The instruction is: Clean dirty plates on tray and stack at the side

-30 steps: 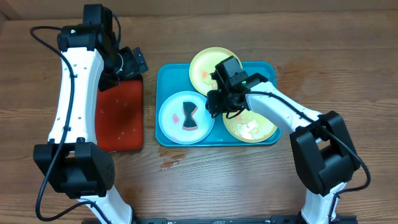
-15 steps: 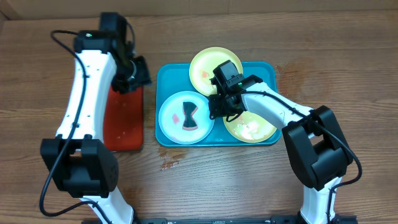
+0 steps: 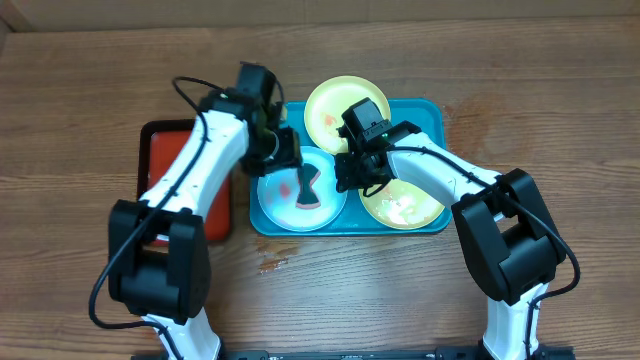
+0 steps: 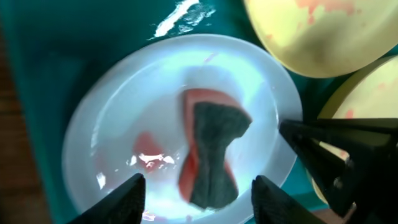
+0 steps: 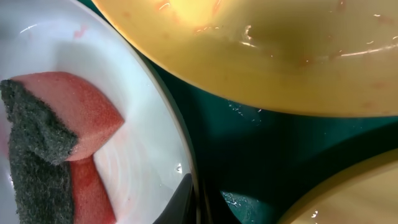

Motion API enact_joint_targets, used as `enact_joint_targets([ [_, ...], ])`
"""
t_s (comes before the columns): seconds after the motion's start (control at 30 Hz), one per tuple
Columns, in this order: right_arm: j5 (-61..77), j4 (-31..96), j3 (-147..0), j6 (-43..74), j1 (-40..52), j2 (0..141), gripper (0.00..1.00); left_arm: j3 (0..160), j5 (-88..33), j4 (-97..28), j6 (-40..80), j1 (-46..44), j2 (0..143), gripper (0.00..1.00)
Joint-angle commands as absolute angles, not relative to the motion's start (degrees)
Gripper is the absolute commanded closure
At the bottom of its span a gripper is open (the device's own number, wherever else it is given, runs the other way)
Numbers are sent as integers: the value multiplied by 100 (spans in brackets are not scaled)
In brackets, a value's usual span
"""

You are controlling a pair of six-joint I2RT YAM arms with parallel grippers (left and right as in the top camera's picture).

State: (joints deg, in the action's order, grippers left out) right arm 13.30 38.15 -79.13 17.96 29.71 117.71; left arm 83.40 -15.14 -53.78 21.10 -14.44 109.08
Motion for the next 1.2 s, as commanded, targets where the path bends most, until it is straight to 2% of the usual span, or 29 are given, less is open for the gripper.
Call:
enact_joint_targets([
  [0.0,1251,3804,-8049,1780,2956,11843,96,7950,-1638,-5050,2311,-1634,10849,49],
  [0.27,1251,3804,-8049,1778,2956,11843,96,7365,-1542,-4359,2338,-2001,10853,52],
  [0.43,1251,3804,-8049,1778,2956,11843,96,7310,-904,-4316,2491,-2045,10871,58],
  [0.53,1249,3804,-8049,1778,2956,11843,96,7310,-880,-4303,2491,-2045,10871,66],
  [0.7,1249,3806,-8049,1778,2956,11843,96,7227,-882,-4276,2552,-2071,10903,63],
  [0.97,1249,3806,-8049,1776,2956,11843,96,7022,-902,-3999,2600,-2071,10949,65],
  [1.03,1247,3806,-8049,1778,2956,11843,96,7017,-899,-3999,2596,-2071,10949,69],
  [1.1,1247,3806,-8049,1776,2956,11843,96,7017,-882,-3999,2596,-2071,10949,81],
  [1.17,1247,3806,-8049,1776,2956,11843,96,7017,-882,-4001,2596,-2071,10949,87],
])
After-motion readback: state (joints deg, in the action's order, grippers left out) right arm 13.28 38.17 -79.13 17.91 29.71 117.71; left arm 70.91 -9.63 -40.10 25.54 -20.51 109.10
